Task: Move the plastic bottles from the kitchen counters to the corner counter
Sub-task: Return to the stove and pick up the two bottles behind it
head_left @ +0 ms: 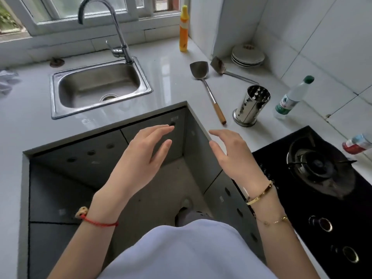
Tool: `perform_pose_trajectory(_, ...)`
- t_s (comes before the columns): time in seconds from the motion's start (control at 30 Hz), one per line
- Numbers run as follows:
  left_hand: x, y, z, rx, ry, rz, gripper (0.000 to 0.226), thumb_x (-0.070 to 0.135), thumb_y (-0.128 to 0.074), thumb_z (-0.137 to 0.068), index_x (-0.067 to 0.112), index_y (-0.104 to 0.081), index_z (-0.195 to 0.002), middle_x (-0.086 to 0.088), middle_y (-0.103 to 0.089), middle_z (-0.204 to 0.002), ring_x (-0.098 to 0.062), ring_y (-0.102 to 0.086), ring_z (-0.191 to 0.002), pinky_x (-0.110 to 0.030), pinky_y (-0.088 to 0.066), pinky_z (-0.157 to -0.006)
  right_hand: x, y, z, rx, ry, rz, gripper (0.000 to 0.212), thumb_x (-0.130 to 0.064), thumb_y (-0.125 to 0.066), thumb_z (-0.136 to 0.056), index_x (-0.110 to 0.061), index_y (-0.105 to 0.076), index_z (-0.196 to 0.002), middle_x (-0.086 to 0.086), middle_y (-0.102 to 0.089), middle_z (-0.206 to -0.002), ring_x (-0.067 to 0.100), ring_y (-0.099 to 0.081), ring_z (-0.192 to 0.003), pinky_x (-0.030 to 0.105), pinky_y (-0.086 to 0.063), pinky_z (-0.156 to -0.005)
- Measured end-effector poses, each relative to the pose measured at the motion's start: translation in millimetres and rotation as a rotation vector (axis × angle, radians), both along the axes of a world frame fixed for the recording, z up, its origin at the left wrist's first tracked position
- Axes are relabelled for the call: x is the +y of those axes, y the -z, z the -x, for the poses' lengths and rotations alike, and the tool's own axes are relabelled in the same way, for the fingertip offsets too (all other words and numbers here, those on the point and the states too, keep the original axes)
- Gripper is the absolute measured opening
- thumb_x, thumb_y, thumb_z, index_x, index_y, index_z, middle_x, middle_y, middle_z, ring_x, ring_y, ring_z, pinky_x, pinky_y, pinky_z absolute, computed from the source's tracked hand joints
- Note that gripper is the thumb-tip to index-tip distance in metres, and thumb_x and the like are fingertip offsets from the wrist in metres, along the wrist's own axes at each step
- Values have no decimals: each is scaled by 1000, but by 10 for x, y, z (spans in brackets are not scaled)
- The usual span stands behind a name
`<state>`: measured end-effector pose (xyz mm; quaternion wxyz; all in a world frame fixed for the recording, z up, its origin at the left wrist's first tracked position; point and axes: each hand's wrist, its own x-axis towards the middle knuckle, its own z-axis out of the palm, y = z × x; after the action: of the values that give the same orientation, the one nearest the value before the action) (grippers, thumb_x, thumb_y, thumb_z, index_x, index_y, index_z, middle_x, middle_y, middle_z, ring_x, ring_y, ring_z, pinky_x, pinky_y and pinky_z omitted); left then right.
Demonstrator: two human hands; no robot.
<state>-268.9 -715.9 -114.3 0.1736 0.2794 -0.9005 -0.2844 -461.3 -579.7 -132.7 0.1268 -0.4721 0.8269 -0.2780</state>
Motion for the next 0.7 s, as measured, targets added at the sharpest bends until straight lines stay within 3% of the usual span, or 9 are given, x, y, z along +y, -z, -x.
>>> perform_pose_trajectory(0.37,-613,-113,1327,32,267,12,40,39,-40,-96,30,-47,-134,14,-51,-136,-4,-42,-129,-31,-39,-107,-270,-95,955,48,256,19,34,-27,-47,-95,-17,-54,-127,1,-59,-124,18,-48,-119,32,-38,-105)
perform_pose_trajectory(0.53,-733,-131,1840,24,440,-6,40,38,-40,-96,32,-46,-135,15,-49,-138,-6,-44,-128,-35,-40,-107,-162,-137,1125,53,414,15,33,-27,-47,-95,-20,-54,-126,-2,-58,-126,13,-45,-118,18,-30,-98)
perform_pose_trajectory(0.7,-850,-122,2288,36,609,-7,40,34,-44,-95,31,-47,-135,16,-49,-136,-5,-42,-128,-31,-44,-102,-85,-168,1186,27,592,9,37,-28,-45,-96,-20,-51,-132,-4,-55,-130,10,-42,-124,16,-26,-102)
